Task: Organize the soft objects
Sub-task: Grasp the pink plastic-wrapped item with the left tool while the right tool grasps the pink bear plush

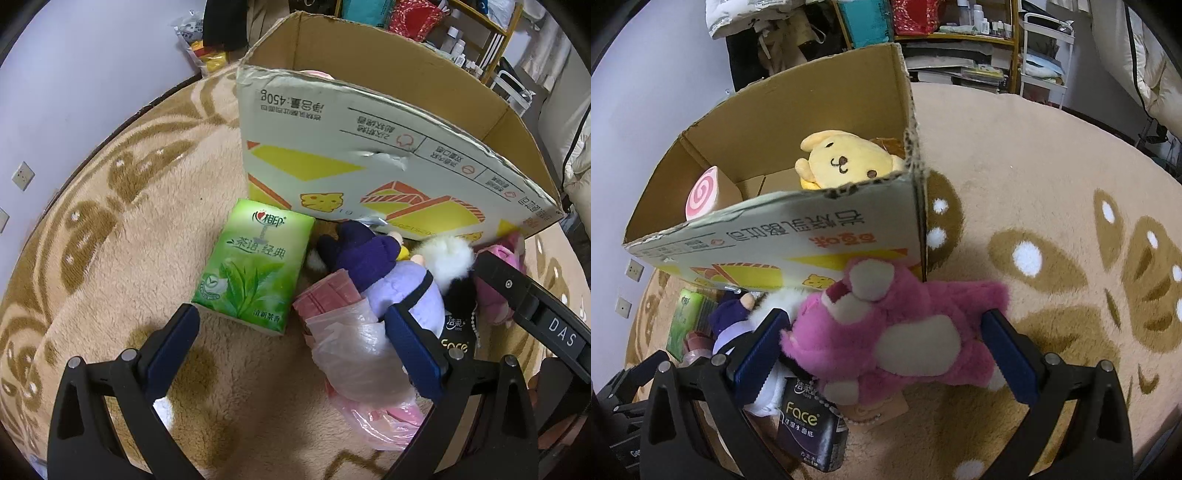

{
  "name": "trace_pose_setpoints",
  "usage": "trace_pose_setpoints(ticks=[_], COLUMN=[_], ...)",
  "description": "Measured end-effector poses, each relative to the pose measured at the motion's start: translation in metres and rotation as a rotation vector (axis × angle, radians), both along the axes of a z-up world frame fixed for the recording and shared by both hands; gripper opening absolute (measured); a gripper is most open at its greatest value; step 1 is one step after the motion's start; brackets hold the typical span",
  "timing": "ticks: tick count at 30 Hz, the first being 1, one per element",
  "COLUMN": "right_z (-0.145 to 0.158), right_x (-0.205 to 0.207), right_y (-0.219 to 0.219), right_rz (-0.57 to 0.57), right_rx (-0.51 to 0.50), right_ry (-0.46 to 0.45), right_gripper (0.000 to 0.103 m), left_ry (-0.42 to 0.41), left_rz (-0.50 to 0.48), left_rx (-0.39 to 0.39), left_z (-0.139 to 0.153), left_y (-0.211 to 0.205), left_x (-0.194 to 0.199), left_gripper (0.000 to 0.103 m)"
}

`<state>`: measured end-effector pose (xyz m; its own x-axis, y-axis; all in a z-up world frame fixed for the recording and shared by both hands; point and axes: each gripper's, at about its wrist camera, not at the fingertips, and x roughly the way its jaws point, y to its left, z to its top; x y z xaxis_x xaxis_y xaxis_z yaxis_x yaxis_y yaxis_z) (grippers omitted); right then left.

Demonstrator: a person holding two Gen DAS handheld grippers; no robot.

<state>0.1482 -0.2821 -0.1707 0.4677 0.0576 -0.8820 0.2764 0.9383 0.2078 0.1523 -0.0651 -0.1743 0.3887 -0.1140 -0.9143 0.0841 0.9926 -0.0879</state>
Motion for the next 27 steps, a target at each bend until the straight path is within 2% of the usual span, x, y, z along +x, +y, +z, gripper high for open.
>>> trace_pose_setpoints(ticks=[7,14,20,22,27], right_z=[-0.003,-0.006,-0.009,-0.01,-0.011], right_x=[0.0,0.001,0.001,0.001,-0.001], right_y=[-0.002,-0.001,-0.003,-0.004,-0.004], right_rz=[0.003,-0.004,-0.011,-0.01,-0.002], right_rx=[-0.009,-0.006,0.0,0.001,0.005], right_ry=[0.009,0.01,0.014,0.012,0.018], right_gripper=[0.103,0.103,0.103,0.103,0.103], left_ry=[-0.011,0.019,0.021,0.027,0.036], left_rz=[-0.014,0.003,0.0,-0.004,-0.008], left_rx=[0.025,-0.018,-0.016,-0.036,-0.072], left_z=[0.0,-0.003,-0.003,-0.003,-0.001], left_y=[-0.004,0.001,0.003,0.003,0.004], left_x=[-0.003,-0.001,-0.001,-0.001,-0.006], left_gripper=[0.1,0.098,0.097,0.09,0.081])
